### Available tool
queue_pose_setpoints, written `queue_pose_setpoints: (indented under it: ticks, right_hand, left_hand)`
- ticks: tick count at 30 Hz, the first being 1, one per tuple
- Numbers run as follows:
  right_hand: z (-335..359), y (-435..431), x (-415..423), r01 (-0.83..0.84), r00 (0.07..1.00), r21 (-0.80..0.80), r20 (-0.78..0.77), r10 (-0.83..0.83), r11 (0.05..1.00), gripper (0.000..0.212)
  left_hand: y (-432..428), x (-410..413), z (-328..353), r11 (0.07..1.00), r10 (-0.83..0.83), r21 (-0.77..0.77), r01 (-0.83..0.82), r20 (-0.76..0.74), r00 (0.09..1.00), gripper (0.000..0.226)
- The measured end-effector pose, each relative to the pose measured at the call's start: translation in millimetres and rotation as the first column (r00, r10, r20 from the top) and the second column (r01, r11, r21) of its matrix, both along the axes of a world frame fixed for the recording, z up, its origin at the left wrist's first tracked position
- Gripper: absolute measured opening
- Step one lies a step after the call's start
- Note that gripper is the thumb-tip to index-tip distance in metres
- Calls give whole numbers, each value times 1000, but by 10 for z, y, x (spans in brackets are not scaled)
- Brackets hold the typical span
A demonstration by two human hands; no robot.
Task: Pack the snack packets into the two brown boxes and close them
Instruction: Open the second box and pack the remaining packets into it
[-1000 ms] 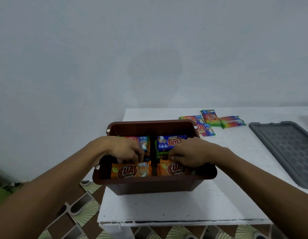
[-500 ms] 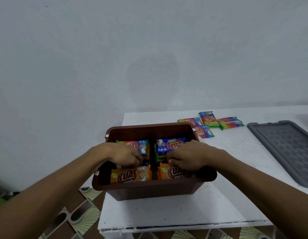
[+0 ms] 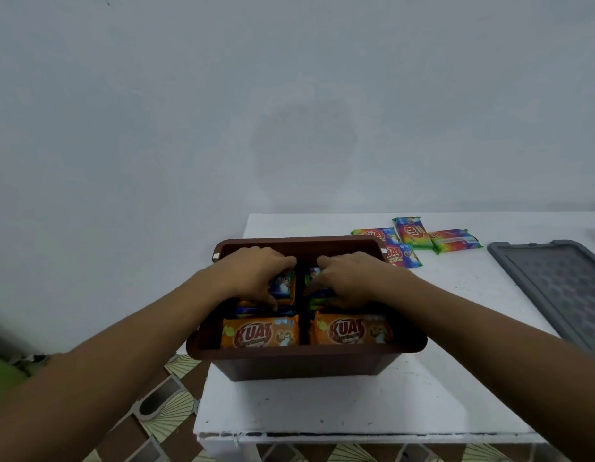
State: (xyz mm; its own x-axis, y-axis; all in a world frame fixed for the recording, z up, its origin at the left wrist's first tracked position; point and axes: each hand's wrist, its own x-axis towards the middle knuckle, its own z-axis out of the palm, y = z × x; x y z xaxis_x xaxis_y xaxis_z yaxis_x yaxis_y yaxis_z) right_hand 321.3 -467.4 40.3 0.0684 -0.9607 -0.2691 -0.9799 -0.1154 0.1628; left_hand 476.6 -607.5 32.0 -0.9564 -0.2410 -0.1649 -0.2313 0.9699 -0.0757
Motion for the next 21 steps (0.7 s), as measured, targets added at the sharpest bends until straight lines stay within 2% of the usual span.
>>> queue_pose_setpoints:
  ticks: [2,5,11,16,21]
  right_hand:
    - [-50,-47,38,2,998,-8,-69,-2,1000,45]
    - [-29,-96,60,25,995,-9,-95,-26,1000,43]
    - [-34,-116,39,32,992,44,-127,-26,999,49]
    - [-40,-74,-45,56,995,89,-85,-48,994,54]
    - [-25,-30,-63,92,996,116,-11,-92,989,55]
  left_hand:
    - [5,-19,-53,999,7,-40,-7,17,1000,80]
    - [7,-9,-61,997,-19,-81,18,-9,1000,80]
    - [9,40,-62,994,-67,-85,72,61,996,58]
    - [30,15,-86,978,-147,-134,161,114,983,58]
    - [37,17,-112,946,-241,-200,254,87,967,54]
